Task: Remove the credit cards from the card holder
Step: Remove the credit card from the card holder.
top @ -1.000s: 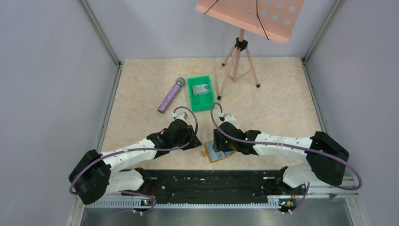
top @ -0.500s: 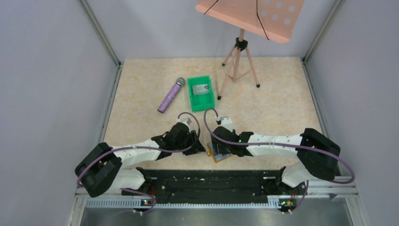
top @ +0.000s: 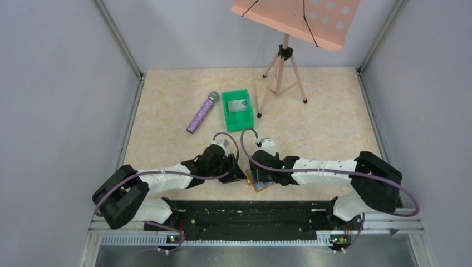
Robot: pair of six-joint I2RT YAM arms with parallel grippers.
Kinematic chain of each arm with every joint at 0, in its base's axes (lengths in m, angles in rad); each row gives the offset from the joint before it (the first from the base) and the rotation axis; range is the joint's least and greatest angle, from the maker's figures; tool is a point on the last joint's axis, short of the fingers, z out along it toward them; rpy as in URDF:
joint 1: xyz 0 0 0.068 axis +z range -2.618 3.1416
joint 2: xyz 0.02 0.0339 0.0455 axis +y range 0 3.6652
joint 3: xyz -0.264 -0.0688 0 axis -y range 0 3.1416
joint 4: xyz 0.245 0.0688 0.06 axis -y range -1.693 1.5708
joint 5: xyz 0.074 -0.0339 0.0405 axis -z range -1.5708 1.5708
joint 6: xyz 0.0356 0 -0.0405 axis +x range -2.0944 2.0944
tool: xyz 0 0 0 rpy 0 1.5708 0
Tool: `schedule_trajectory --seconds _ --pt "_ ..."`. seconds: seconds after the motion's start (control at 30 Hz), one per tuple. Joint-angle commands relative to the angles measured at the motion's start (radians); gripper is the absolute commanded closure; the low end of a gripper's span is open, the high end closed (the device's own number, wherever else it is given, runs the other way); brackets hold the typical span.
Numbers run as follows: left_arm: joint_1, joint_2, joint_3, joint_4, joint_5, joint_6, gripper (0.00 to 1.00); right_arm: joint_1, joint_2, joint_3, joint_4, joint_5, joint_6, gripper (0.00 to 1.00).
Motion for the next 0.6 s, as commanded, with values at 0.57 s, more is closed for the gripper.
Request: schedule_trajectory --seconds 0.57 --pt "0.002 0.067 0.007 0.112 0.055 -0.044 0.53 0.031 0.027 0.022 -0.006 0.065 0.006 0.32"
